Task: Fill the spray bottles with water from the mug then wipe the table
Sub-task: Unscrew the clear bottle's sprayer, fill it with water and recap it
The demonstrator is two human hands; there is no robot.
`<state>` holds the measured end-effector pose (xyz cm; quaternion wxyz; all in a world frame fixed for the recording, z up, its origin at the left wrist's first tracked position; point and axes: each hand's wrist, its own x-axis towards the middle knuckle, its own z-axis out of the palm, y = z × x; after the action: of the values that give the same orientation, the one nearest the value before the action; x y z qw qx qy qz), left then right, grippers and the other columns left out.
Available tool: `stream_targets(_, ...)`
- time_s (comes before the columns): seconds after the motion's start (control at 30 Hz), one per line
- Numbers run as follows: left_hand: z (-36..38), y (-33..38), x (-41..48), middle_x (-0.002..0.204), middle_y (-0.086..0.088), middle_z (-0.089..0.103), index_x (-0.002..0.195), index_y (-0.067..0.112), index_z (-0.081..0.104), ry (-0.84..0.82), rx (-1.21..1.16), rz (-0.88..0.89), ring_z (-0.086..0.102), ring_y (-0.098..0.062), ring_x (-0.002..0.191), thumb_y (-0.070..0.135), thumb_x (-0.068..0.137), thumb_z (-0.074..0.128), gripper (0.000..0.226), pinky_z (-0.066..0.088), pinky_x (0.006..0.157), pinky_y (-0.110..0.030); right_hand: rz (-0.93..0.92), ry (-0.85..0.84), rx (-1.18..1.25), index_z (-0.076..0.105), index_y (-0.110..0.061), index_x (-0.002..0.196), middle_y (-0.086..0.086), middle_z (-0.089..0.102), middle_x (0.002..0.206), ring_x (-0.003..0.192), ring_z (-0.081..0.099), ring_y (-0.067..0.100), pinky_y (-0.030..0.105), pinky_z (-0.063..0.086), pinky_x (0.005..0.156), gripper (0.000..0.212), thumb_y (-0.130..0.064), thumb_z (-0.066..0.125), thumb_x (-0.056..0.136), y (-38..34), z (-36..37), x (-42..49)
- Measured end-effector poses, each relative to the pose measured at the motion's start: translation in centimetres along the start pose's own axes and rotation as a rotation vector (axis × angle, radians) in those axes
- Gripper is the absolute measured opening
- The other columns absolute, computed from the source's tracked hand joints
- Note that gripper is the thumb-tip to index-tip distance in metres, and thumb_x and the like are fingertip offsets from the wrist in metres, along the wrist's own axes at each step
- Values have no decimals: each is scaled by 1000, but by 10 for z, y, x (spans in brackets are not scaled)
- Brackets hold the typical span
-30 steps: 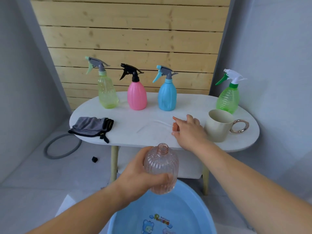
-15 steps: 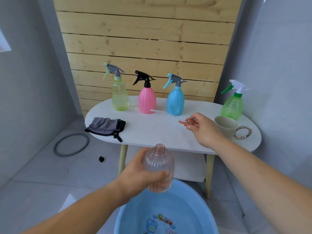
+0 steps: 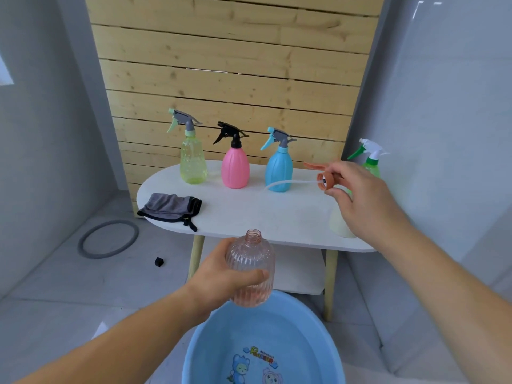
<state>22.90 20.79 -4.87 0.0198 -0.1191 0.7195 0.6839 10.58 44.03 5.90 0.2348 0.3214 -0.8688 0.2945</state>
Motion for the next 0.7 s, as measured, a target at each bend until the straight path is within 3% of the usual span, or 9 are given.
stream_targets(0.1, 2, 1, 1, 112, 1, 75, 123, 33, 60, -2, 1, 6, 75, -17, 100, 14, 74, 92, 61, 61, 72, -31, -77, 2, -90, 54, -19, 92, -6, 59, 105, 100, 57, 20, 30, 46, 85, 19, -1, 61, 88, 3, -2, -2)
stream_targets(0.23, 2, 1, 3, 113, 2, 74, 120, 36, 60, -6, -4, 17, 73, -18, 103, 14, 74, 93, 61, 62, 77, -35, -144, 73, -138, 57, -9, 90, -2, 61, 112, 116, 50, 16, 8, 30, 93, 17, 6, 61, 83, 7, -4, -3)
stream_targets(0.33, 3, 1, 5, 113, 3, 74, 119, 37, 60, -13, 5, 21, 73, -18, 103, 13, 74, 92, 60, 63, 81, -38, -156, 115, -164, 59, -8, 94, 1, 61, 123, 126, 47, 20, 21, 32, 110, 10, -2, 55, 88, 12, -3, -2)
stream_targets(0.43, 5, 1, 7, 112, 4, 74, 116, 39, 61, -20, 19, 21, 73, -17, 102, 15, 73, 93, 58, 63, 85, -40, -185, 146, -184, 58, -9, 93, 5, 60, 123, 128, 49, 27, 38, 36, 112, 12, -10, 47, 90, 17, -1, 0)
stream_targets(0.57, 7, 1, 10, 113, 3, 73, 117, 38, 60, -33, 9, 14, 73, -18, 103, 16, 72, 94, 60, 63, 81, -38, -272, 198, -220, 63, -2, 101, 14, 59, 128, 132, 44, 28, 36, 29, 118, 18, -8, 48, 91, 19, 7, -3)
stream_targets(0.7, 7, 5, 14, 115, 0, 73, 122, 33, 59, -53, -11, 2, 74, -20, 101, 15, 75, 91, 59, 63, 74, -35, -411, 162, -130, 65, 4, 99, 19, 61, 120, 134, 36, 12, 37, 27, 120, 17, 11, 59, 85, 16, 15, -8)
